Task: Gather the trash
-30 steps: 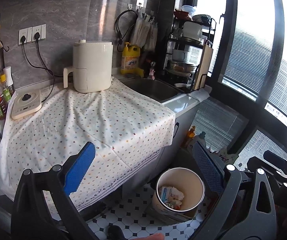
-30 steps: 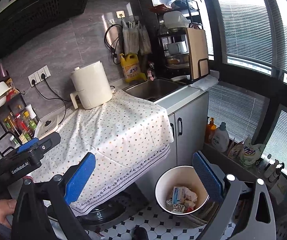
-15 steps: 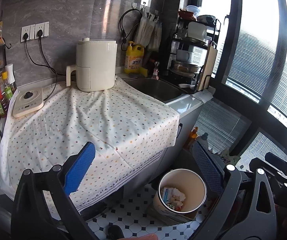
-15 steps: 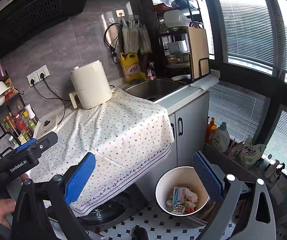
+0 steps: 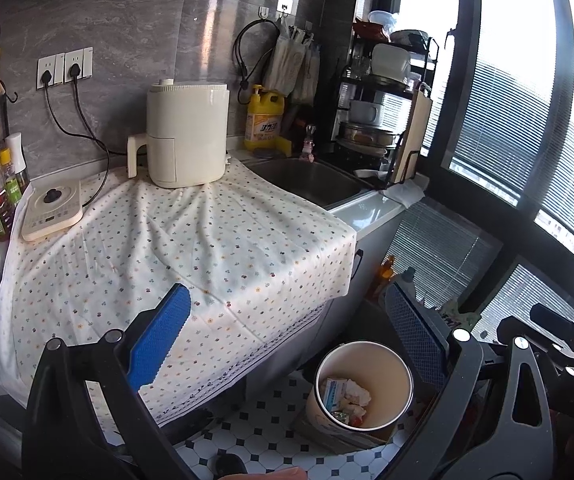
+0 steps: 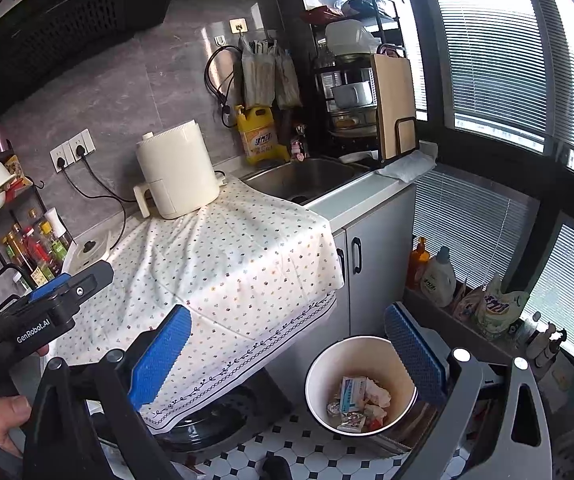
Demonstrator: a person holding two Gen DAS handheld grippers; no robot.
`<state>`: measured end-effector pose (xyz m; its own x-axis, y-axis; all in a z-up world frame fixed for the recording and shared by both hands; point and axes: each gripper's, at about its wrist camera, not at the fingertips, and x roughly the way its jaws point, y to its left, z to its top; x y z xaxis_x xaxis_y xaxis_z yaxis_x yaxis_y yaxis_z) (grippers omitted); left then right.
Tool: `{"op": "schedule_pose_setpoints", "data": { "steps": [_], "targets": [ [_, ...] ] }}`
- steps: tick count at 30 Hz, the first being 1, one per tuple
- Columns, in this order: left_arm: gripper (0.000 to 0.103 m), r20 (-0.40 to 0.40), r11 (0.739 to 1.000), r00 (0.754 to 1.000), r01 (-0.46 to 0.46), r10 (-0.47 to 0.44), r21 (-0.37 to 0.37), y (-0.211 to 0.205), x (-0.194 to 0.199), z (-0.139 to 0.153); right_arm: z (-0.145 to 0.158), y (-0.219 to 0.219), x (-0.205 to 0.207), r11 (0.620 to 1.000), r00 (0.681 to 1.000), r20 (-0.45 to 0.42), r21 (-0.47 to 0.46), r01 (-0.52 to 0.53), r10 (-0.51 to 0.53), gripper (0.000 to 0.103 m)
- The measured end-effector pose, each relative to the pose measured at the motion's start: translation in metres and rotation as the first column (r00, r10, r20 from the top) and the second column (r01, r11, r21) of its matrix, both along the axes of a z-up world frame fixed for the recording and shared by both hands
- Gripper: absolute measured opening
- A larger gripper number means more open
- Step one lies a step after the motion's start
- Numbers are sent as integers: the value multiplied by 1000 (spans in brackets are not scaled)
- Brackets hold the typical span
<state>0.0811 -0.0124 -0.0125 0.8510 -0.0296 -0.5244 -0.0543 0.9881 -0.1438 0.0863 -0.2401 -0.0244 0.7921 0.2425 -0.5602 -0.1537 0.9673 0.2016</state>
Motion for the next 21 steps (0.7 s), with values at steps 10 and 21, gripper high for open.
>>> {"op": "schedule_pose_setpoints", "data": {
  "steps": [10, 21],
  "targets": [
    [97, -8, 1000, 1000, -11, 11, 5, 2, 4, -3, -4, -1, 6, 1000, 1000, -9, -3, -3, 3, 95],
    [97, -5, 1000, 1000, -6, 6, 9, 5, 6, -2, -4, 2, 10, 1000, 1000, -7, -10, -12, 12, 95]
  ]
}}
